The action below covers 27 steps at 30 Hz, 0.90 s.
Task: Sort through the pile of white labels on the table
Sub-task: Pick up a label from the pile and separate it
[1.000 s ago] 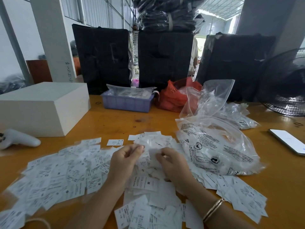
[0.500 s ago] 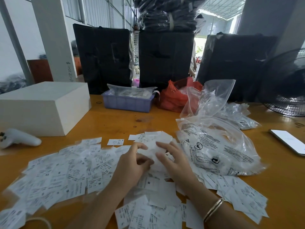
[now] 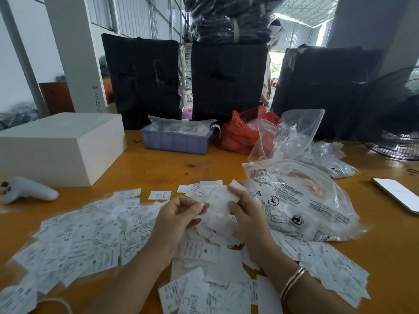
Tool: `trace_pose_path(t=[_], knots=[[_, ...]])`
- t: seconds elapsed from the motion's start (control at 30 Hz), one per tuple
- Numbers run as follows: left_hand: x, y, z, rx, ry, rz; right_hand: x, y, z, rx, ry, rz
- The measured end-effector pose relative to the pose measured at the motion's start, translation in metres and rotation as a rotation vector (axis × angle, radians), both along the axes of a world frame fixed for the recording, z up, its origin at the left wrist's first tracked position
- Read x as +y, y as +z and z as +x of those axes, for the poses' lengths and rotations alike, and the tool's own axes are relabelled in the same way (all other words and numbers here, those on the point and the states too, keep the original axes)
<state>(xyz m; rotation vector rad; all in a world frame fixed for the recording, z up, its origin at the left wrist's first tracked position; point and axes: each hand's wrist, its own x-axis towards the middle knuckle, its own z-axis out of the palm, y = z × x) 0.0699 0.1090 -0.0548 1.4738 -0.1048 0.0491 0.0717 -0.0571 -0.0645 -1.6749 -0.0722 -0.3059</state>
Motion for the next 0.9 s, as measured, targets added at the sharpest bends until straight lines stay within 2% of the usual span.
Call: trace_pose_path(t=[0.1,0.2,0.4,0.57,0.7,0.8,0.9], knots=[[0.001,0.001,-0.001,0.004,-0.027,0.008,-0.003,0.0,0.001,-0.03,0.057,0.238],[0.002,-0.001,-0.001,-0.062,0.006,0.104,-0.008,0.001,0.003,-0.009,0.042,0.358],[0.004,-0.006,0.004,-0.261,0.145,0.38,-0.012,0.005,0.001,-0.01,0.037,0.421],[0.003,-0.01,0.009,-0.254,0.179,0.398,-0.01,0.001,-0.003,-0.096,0.171,0.468],[0.004,-0.01,0.007,-0.361,0.154,0.485,-0.004,0.003,-0.004,-0.068,0.11,0.263],[0.005,-0.01,0.004,-0.484,0.169,0.591,-0.001,0.001,-0.005,-0.059,0.128,0.182],[0.004,-0.009,0.004,-0.523,0.193,0.617,0.0,0.002,-0.006,-0.109,0.116,0.142]])
